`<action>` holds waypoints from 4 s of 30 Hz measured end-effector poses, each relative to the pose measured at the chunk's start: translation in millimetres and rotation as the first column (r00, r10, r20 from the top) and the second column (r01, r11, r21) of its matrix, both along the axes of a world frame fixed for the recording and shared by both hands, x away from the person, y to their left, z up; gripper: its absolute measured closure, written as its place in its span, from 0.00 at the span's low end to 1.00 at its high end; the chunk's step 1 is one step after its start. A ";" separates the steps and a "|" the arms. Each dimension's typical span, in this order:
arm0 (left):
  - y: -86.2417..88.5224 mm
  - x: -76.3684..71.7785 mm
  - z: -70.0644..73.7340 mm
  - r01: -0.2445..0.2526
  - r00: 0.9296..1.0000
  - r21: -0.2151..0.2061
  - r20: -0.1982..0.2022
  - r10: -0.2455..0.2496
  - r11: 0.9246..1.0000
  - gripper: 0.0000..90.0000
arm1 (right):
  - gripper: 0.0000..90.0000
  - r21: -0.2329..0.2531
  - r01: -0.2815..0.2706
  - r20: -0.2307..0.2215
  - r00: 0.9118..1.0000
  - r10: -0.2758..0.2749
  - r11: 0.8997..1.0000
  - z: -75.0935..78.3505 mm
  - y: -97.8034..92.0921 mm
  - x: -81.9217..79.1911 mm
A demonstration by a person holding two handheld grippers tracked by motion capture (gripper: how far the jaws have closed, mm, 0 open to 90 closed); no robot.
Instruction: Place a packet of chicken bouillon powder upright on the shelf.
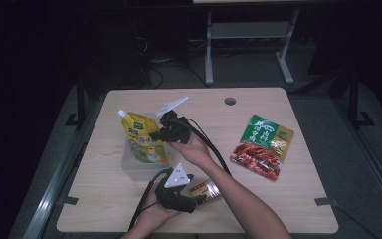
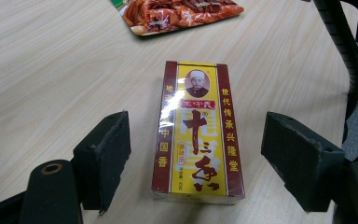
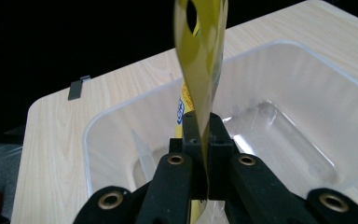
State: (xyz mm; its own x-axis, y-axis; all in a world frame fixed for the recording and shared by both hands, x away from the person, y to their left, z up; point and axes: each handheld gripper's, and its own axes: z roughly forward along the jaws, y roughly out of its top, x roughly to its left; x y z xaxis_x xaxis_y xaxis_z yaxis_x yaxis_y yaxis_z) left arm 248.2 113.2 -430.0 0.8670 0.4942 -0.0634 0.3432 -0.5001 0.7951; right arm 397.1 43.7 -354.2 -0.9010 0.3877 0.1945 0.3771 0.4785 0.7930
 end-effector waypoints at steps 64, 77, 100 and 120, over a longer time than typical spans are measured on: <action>-8.8 -4.4 -9.7 0.063 0.998 0.160 0.012 -0.066 0.985 0.26 | 0.44 -0.005 0.210 -0.056 0.976 -0.210 0.978 -17.8 -162.0 -46.0; -8.2 -3.9 -16.6 0.072 0.997 0.204 -0.017 -0.070 0.976 0.26 | 0.39 -0.031 0.267 -0.085 0.960 -0.268 0.963 -39.3 -200.7 -70.4; -19.2 -1.1 -27.5 0.073 0.997 0.280 -0.007 -0.074 0.957 0.32 | 0.36 -0.055 0.348 -0.109 0.929 -0.352 0.936 -69.4 -225.5 -105.8; -23.0 5.6 -28.4 0.076 0.996 0.275 -0.061 -0.061 0.958 0.35 | 0.34 -0.059 0.374 -0.101 0.920 -0.378 0.926 -72.7 -230.0 -103.3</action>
